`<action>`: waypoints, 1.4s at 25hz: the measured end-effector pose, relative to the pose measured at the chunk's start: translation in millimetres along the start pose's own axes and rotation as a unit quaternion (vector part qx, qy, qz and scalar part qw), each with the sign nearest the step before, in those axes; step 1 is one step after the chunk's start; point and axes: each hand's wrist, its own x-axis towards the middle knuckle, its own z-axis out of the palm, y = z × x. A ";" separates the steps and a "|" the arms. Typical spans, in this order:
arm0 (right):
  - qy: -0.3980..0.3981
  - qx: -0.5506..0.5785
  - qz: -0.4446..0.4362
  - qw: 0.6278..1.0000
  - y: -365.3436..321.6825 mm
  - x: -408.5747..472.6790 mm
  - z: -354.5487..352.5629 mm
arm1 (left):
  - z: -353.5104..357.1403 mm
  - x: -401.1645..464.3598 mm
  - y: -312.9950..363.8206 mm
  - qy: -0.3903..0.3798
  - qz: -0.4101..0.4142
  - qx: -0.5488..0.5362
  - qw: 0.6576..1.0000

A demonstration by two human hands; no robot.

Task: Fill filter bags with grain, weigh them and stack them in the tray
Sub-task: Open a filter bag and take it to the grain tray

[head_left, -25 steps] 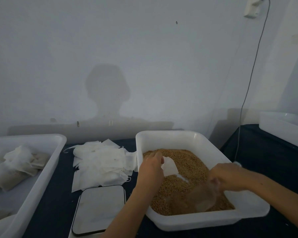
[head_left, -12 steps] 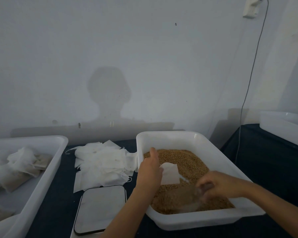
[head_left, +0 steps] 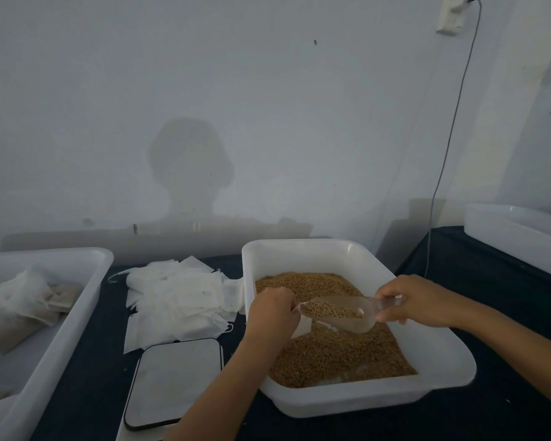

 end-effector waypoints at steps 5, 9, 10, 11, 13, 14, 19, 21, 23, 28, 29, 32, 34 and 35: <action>-0.006 -0.131 0.029 0.991 -18.3 6.0 -14.9 | 0.9 -0.9 -1.2 0.006 0.011 -0.041 0.999; -0.018 -0.196 0.036 0.980 -30.5 11.8 -21.7 | 2.2 -1.7 -1.6 0.009 0.013 -0.042 0.999; -0.019 -0.207 0.035 0.978 -34.0 13.2 -23.1 | 2.2 -1.2 -1.9 0.009 0.011 -0.045 0.999; -0.017 -0.217 0.033 0.975 -37.6 14.7 -24.2 | 2.1 -0.8 -2.1 0.009 0.008 -0.048 0.999; -0.013 -0.234 0.030 0.972 -42.1 16.6 -25.4 | 1.9 -0.9 -2.4 0.009 0.003 -0.051 0.999; -0.013 -0.238 0.031 0.971 -43.7 17.1 -25.5 | 1.9 -1.2 -2.7 0.009 0.003 -0.050 0.999; -0.025 -0.251 0.035 0.967 -49.2 19.6 -26.4 | 2.1 -2.4 -3.2 0.006 0.005 -0.038 0.999; -0.025 -0.252 0.037 0.967 -49.7 20.1 -27.3 | 2.0 -2.7 -3.4 0.006 0.009 -0.032 0.999; -0.025 -0.247 0.039 0.968 -48.4 19.1 -27.3 | 2.2 -2.7 -3.6 0.004 0.009 -0.030 0.999; -0.027 -0.197 0.039 0.979 -39.2 15.2 -20.9 | 2.7 -2.3 -4.4 0.005 0.004 -0.028 1.000; -0.028 -0.186 0.038 0.981 -36.1 14.0 -18.0 | 2.8 -2.0 -4.7 0.004 0.004 -0.030 1.000; -0.015 -0.154 0.032 0.987 -24.6 10.8 -10.9 | 2.8 -1.9 -5.0 0.000 0.006 -0.033 0.999; -0.004 -0.121 0.023 0.992 -15.8 8.6 -8.9 | 2.5 -2.0 -4.9 0.006 0.006 -0.029 1.000; 0.000 -0.086 0.019 0.996 -11.0 7.5 -7.8 | 2.4 -1.7 -5.1 0.012 0.003 -0.028 1.000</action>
